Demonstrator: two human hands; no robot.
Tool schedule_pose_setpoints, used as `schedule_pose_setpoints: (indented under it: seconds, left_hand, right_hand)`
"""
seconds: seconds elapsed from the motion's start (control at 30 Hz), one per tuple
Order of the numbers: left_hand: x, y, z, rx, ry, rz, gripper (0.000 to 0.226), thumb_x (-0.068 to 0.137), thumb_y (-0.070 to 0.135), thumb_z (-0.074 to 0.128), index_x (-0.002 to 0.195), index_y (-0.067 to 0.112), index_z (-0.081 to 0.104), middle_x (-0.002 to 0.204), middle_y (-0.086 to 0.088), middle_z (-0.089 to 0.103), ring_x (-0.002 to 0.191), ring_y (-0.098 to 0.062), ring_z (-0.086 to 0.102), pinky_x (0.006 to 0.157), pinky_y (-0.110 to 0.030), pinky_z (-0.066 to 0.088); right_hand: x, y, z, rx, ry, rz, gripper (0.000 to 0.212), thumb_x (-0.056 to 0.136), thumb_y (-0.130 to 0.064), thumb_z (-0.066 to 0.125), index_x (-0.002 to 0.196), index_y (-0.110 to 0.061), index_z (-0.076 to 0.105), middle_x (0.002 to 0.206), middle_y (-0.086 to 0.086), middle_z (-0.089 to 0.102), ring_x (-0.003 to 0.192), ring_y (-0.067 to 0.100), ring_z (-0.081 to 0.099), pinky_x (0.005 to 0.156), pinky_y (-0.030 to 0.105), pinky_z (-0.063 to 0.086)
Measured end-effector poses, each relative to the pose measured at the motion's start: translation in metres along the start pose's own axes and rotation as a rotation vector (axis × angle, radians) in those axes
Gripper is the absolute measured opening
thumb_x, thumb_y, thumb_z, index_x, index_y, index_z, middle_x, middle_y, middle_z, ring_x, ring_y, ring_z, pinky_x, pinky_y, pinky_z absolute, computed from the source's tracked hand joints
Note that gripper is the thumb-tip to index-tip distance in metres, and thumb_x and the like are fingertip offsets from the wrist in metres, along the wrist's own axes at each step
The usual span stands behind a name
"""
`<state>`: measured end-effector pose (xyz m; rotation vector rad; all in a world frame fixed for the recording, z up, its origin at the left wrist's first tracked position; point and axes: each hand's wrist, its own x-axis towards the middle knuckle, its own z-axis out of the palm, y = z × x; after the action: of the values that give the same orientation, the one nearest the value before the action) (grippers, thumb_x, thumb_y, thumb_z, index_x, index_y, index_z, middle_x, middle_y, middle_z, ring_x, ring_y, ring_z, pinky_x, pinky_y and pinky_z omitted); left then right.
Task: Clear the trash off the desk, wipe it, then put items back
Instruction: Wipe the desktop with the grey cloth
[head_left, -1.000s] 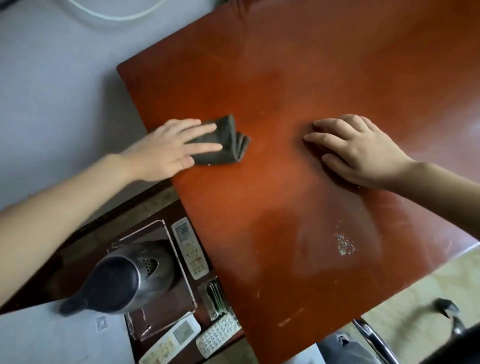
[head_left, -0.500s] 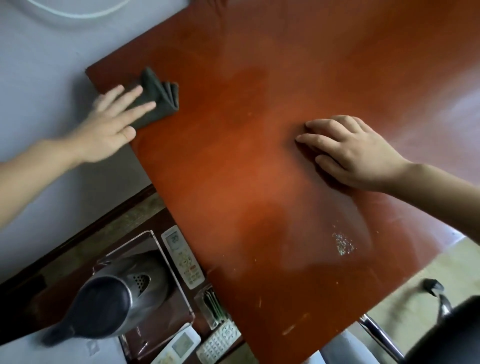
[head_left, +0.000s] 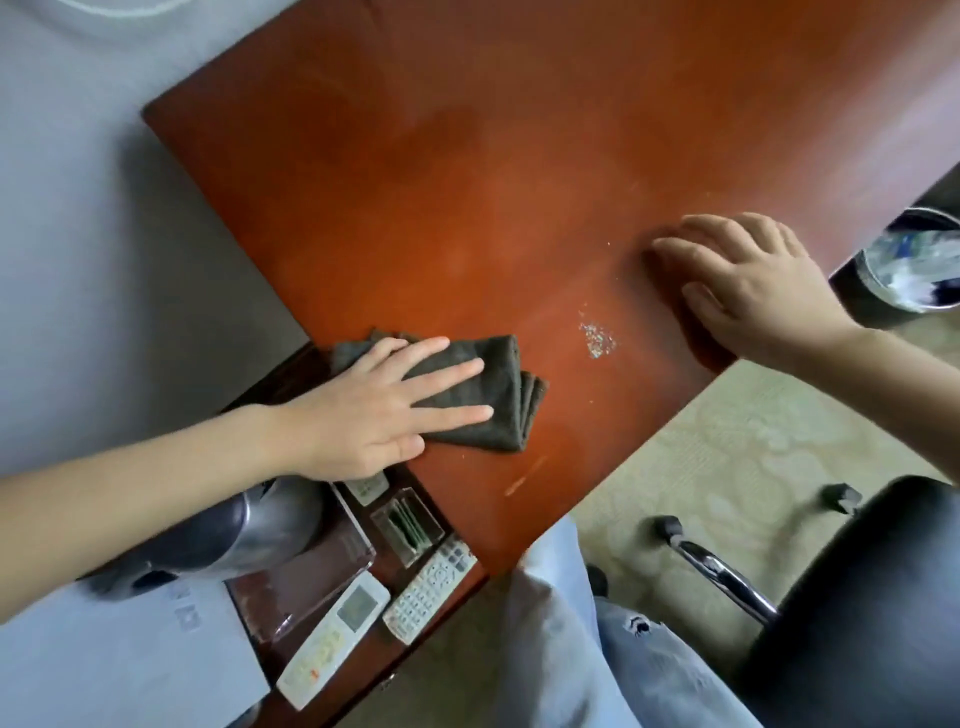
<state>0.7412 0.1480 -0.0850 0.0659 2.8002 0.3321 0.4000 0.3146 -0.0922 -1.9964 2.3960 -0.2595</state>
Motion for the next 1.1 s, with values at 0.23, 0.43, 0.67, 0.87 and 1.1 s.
schedule_pose_setpoints:
  seconds: [0.23, 0.43, 0.67, 0.87, 1.1]
  left_hand:
    - [0.055, 0.084, 0.013, 0.227, 0.05, 0.279, 0.055, 0.091, 0.039, 0.026, 0.145, 0.042, 0.018, 0.154, 0.006, 0.007, 0.14, -0.028, 0.012, 0.111, -0.047, 0.011]
    - [0.055, 0.01, -0.005, 0.248, 0.052, 0.332, 0.057, 0.091, 0.038, 0.033, 0.144, 0.048, 0.014, 0.157, 0.012, 0.004, 0.139, -0.026, 0.018, 0.111, -0.041, 0.008]
    - [0.09, -0.068, -0.04, 0.147, 0.128, -0.031, 0.055, 0.092, 0.034, 0.027, 0.144, 0.047, 0.015, 0.155, 0.002, 0.018, 0.138, -0.033, 0.019, 0.107, -0.04, 0.011]
    - [0.142, 0.04, -0.024, 0.16, 0.192, 0.294, 0.056, 0.087, 0.039, 0.035, 0.143, 0.04, 0.027, 0.152, -0.004, 0.029, 0.13, -0.036, 0.031, 0.1, -0.048, 0.02]
    - [0.146, 0.035, -0.024, 0.224, 0.109, 0.538, 0.056, 0.087, 0.04, 0.035, 0.142, 0.038, 0.032, 0.151, -0.001, 0.032, 0.13, -0.028, 0.032, 0.103, -0.043, 0.024]
  right_hand:
    - [-0.024, 0.002, 0.003, 0.055, -0.057, 0.159, 0.055, 0.088, -0.04, 0.026, 0.138, -0.023, 0.042, 0.141, 0.01, 0.04, 0.124, 0.036, 0.035, 0.104, 0.049, 0.029]
    - [-0.033, 0.022, -0.004, 0.064, -0.042, 0.154, 0.054, 0.087, -0.039, 0.029, 0.135, -0.022, 0.046, 0.137, 0.01, 0.045, 0.121, 0.036, 0.039, 0.102, 0.05, 0.032]
    - [-0.036, 0.029, 0.001, 0.092, -0.009, 0.16, 0.051, 0.087, -0.038, 0.036, 0.131, -0.016, 0.05, 0.134, 0.01, 0.048, 0.12, 0.034, 0.04, 0.103, 0.046, 0.031]
    - [-0.036, 0.036, 0.004, 0.104, 0.012, 0.156, 0.047, 0.088, -0.035, 0.041, 0.128, -0.013, 0.052, 0.131, 0.012, 0.05, 0.115, 0.035, 0.043, 0.102, 0.046, 0.033]
    - [-0.033, 0.045, 0.001, 0.077, -0.009, 0.114, 0.048, 0.086, -0.04, 0.041, 0.128, -0.018, 0.051, 0.131, 0.009, 0.05, 0.115, 0.031, 0.043, 0.101, 0.043, 0.031]
